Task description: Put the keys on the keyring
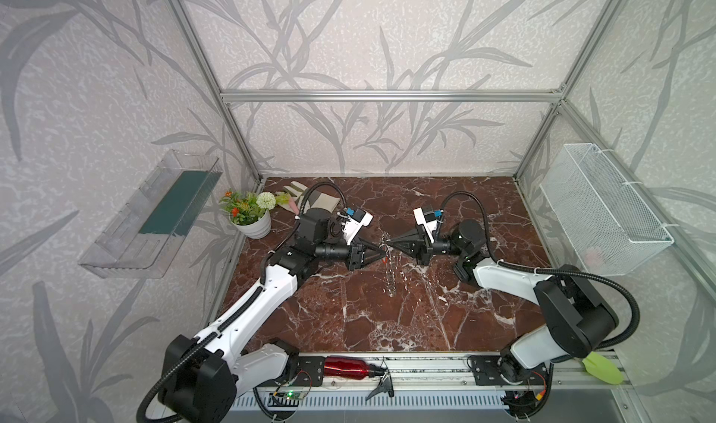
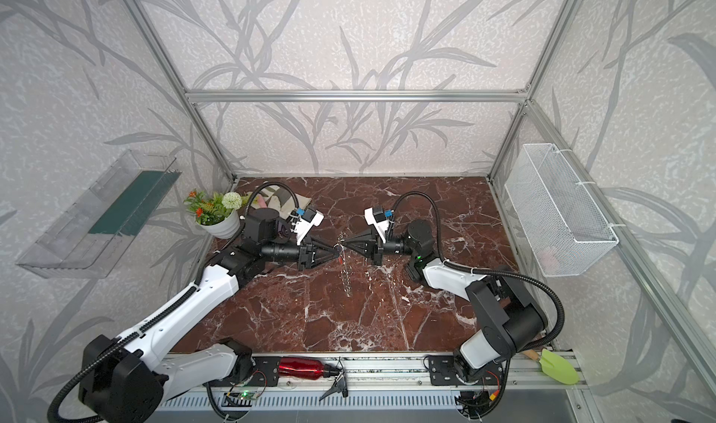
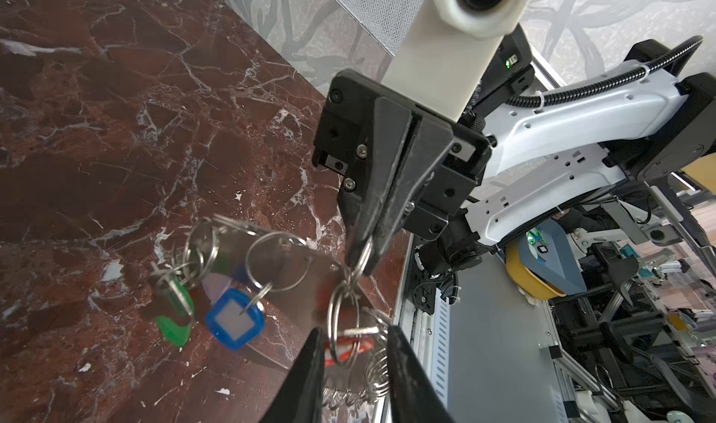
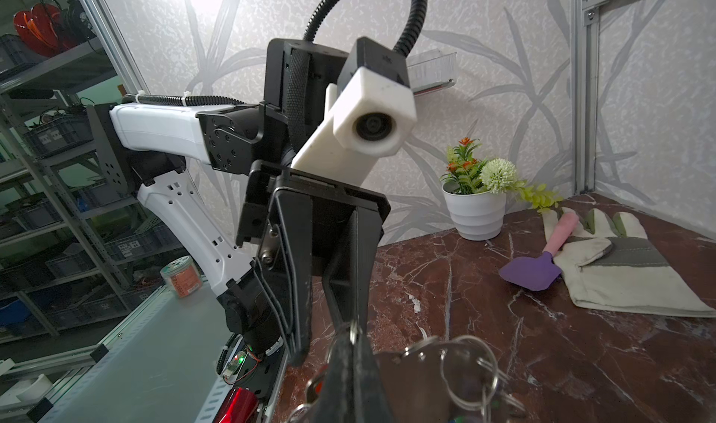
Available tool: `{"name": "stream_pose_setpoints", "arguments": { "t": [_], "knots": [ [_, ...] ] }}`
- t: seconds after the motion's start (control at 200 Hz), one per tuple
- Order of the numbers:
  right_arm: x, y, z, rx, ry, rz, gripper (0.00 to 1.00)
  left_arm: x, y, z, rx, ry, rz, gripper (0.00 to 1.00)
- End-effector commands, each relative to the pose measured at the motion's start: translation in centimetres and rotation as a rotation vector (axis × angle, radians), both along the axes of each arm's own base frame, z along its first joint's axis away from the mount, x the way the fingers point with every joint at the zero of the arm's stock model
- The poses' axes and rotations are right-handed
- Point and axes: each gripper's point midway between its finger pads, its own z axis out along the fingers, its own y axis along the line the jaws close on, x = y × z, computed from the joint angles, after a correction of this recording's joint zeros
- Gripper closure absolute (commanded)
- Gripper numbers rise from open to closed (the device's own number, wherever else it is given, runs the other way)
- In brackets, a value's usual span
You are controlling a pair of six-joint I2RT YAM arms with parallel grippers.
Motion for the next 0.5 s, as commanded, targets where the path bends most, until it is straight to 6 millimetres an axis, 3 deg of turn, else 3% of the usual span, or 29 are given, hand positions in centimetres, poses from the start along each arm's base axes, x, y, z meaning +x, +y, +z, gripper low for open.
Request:
{"name": "stream_pose_setpoints", "arguments": {
  "t": [0.0, 0.19, 0.495],
  "knots": [
    [0.0, 0.2, 2.3, 0.054, -0.080, 0.002, 1.00, -0.2, 0.0, 1.5, -0.023, -0.036, -0.006, 0.81],
    [-0.1, 0.2, 2.5, 0.056, -0.085, 0.006, 1.00, 0.3, 0.0, 1.1, -0.017, 0.007, 0.027, 1.00],
    [-1.1, 0.9, 3.2, 0.073, -0.110, 0.026, 1.00, 1.6, -0.3, -1.3, 0.033, 0.109, 0.071, 1.00]
  ]
}}
